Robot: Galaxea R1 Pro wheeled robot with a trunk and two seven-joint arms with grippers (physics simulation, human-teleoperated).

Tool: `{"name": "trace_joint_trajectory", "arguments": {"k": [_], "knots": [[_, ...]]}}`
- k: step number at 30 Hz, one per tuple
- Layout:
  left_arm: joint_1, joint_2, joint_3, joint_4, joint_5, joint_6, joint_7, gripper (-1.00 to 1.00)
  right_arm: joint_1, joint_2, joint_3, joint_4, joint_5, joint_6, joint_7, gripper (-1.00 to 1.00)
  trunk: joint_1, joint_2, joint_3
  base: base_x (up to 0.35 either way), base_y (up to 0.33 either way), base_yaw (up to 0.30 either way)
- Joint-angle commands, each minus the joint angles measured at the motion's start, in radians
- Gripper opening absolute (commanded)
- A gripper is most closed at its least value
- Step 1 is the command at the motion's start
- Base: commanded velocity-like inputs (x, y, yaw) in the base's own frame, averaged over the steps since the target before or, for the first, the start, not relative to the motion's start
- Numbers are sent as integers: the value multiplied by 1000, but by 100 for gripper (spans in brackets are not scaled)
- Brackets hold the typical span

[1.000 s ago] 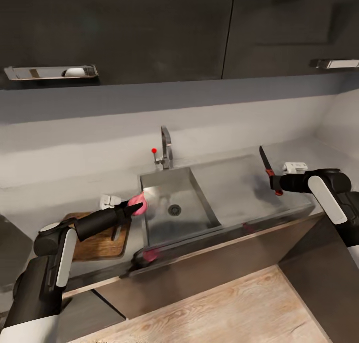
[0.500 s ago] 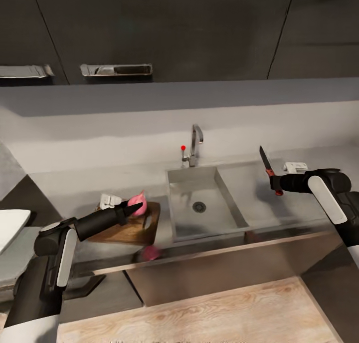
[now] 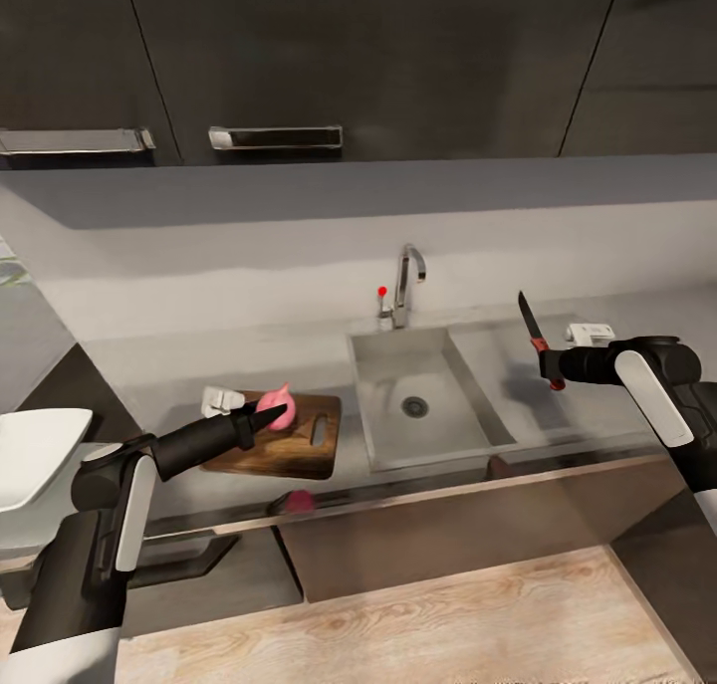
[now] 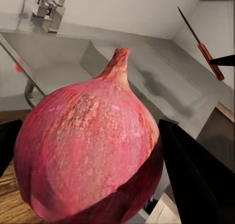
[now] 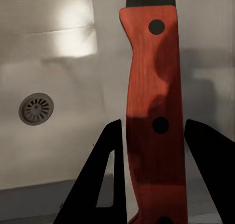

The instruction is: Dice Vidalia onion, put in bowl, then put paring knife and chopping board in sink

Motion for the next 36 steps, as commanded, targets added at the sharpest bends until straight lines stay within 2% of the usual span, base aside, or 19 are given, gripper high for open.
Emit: {"name": "trace_joint_trajectory", "arguments": {"k": [1, 11, 15, 19, 24, 25, 27, 36], "knots": [[-1, 0, 0, 0, 4, 5, -1, -100, -2, -1, 2, 0, -7, 2, -6, -100, 1, -2, -2, -1, 4, -193], [-1, -13, -4, 2, 2, 2, 30, -100, -2, 5, 6, -1, -10, 2, -5, -100, 1, -2, -2, 0, 1, -248], [-1, -13, -6, 4, -6, 0, 43, -100, -1, 7, 7, -1, -11, 2, -3, -100, 1, -2, -2, 0, 0, -73], [-1, -12, -7, 43, -8, -1, 70, -100, -2, 8, 9, -1, -12, 2, -3, -100, 1, -2, -2, 0, 0, -11], [-1, 11, -6, 99, -8, -1, 107, -100, -2, 8, 10, -1, -12, 2, -3, -100, 1, -2, -2, 0, 0, -2], [-1, 35, -5, 103, -8, -1, 115, -100, -2, 8, 10, -1, -12, 2, -3, -100, 1, -2, -2, 0, 0, 0], [-1, 45, -3, 103, -8, 0, 117, -100, -2, 8, 10, 0, -12, 2, -4, -100, 1, -2, -2, 0, 0, 0], [-1, 56, 2, 100, -8, 0, 120, -100, -2, 8, 11, -1, -12, 2, -4, -100, 1, -2, -2, 0, 0, 0]]}}
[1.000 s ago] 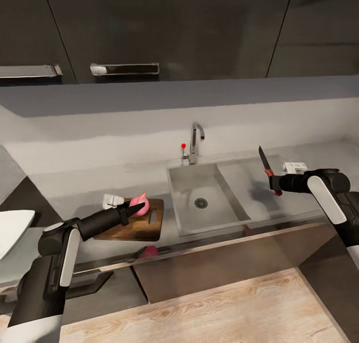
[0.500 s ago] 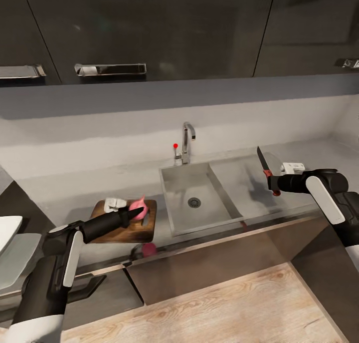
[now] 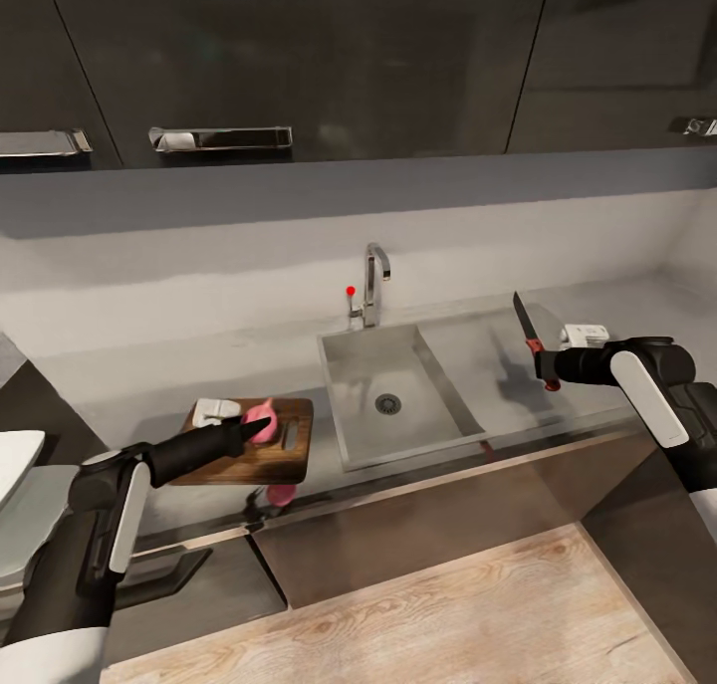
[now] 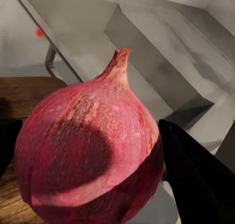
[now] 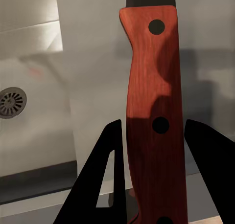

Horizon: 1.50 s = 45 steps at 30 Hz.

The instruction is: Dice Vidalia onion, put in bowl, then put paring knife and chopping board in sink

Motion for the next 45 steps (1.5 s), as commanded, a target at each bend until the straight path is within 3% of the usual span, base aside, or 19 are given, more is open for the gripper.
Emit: {"name": "trace_joint_trajectory", "arguments": {"k": [1, 2, 8, 30, 36, 45], "knots": [[-1, 4, 3, 0, 6, 8, 0, -100, -2, -1, 3, 0, -7, 2, -6, -100, 1, -2, -2, 0, 0, 0], [-1, 17, 7, -4, 6, 9, 0, -100, -2, -1, 3, -1, -7, 2, -6, -100, 1, -2, -2, 0, 0, 0], [-1, 32, 10, -45, 6, 12, 0, -100, -1, -1, 3, -1, -7, 2, -6, -100, 1, -2, -2, 0, 0, 0], [-1, 34, 35, -68, 6, 15, 0, -100, -1, -1, 5, -1, -7, 3, -6, -100, 1, -2, -2, 0, 0, 0], [-1, 45, 80, -58, 6, 17, 0, -100, -2, -1, 5, -1, -7, 4, -6, -100, 1, -2, -2, 0, 0, 0], [-1, 50, 85, -29, 6, 13, 1, -100, -1, -1, 5, -1, -7, 4, -6, -100, 1, -2, -2, 0, 0, 0]]}}
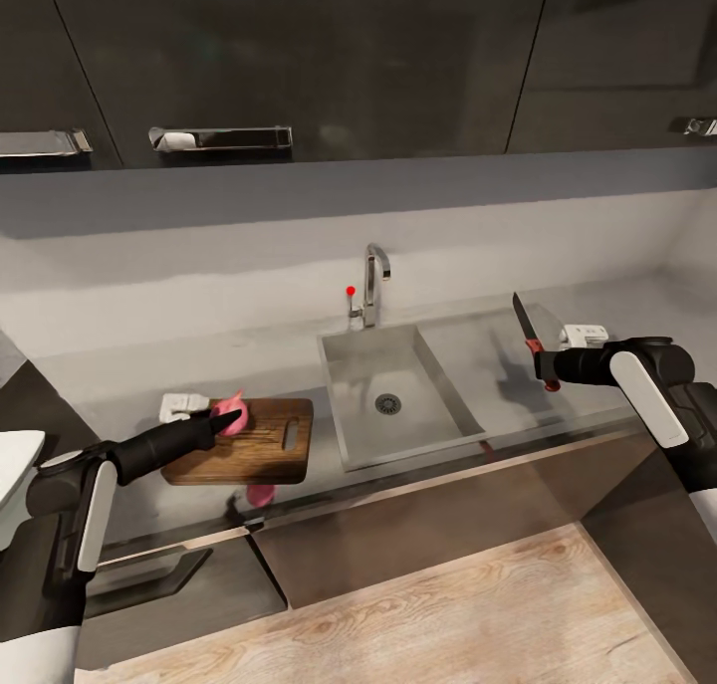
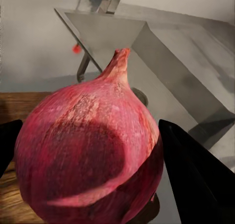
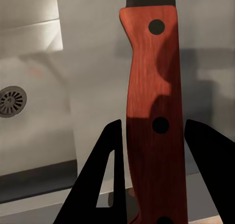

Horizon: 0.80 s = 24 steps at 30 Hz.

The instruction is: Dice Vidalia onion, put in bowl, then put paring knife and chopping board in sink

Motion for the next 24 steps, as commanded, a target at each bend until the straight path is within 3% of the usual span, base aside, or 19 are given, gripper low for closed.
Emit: {"name": "trace_joint_trajectory", "arguments": {"k": [1, 5, 12, 24], "knots": [[-1, 0, 1, 2, 6, 7, -1, -100, -1, -1, 2, 0, -7, 2, -6, -100, 1, -2, -2, 0, 0, 0], [-1, 0, 1, 4, 6, 4, 2, -100, -1, -1, 3, 0, -7, 2, -6, -100, 1, -2, -2, 0, 0, 0], [-1, 0, -1, 35, 4, 2, 68, -100, -1, -1, 2, 0, -7, 2, -6, -100, 1, -2, -2, 0, 0, 0], [-1, 0, -1, 41, 4, -9, 75, -100, -1, -1, 3, 0, -7, 2, -6, -100, 1, -2, -2, 0, 0, 0]]}}
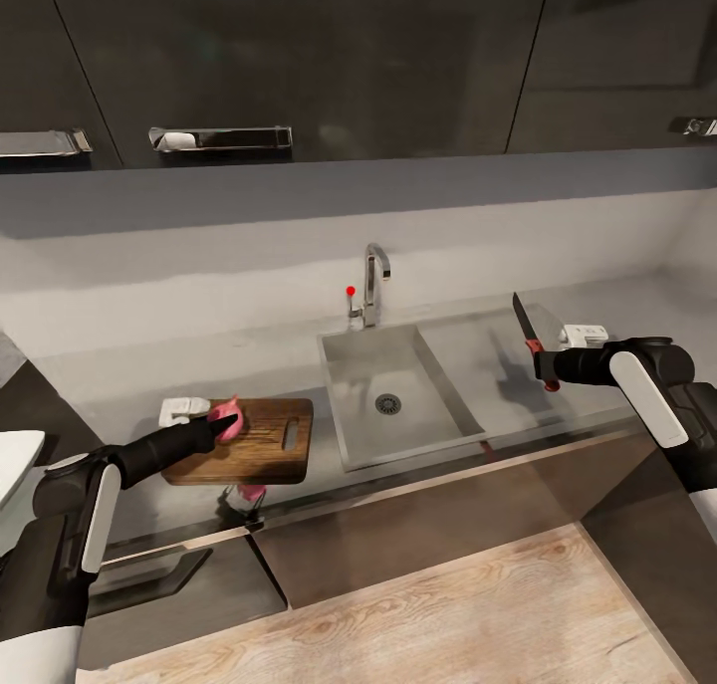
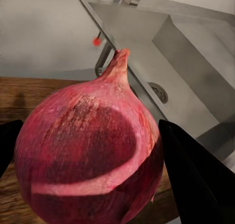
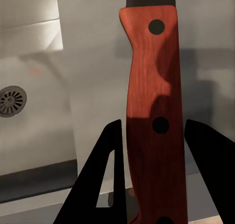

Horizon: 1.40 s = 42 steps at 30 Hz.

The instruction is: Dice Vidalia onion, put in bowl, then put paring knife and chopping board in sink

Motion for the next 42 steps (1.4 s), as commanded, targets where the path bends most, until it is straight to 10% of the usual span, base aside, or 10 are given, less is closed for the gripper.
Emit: {"name": "trace_joint_trajectory", "arguments": {"k": [1, 15, 28, 35, 42], "knots": [[-1, 0, 1, 0, 7, 8, 0, -100, -1, -1, 2, -1, -7, 2, -6, -100, 1, -2, -2, 0, 0, 84], [-1, -2, -12, -9, 7, 8, 0, -100, -2, -1, 1, -1, -7, 2, -6, -100, 1, -2, -2, 0, 0, 210], [-1, -11, -194, 2, 7, 8, 12, -100, -1, -1, 1, 0, -7, 2, -6, -100, 1, -2, -2, 0, 0, 132], [-1, -67, -266, 26, 7, 12, 202, -100, -1, -1, 1, 0, -7, 2, -6, -100, 1, -2, -2, 0, 0, 4], [-1, -80, -275, 22, 8, 12, 240, -100, -1, 0, 3, -1, -7, 1, -5, -100, 1, -2, -2, 0, 0, 0]]}}
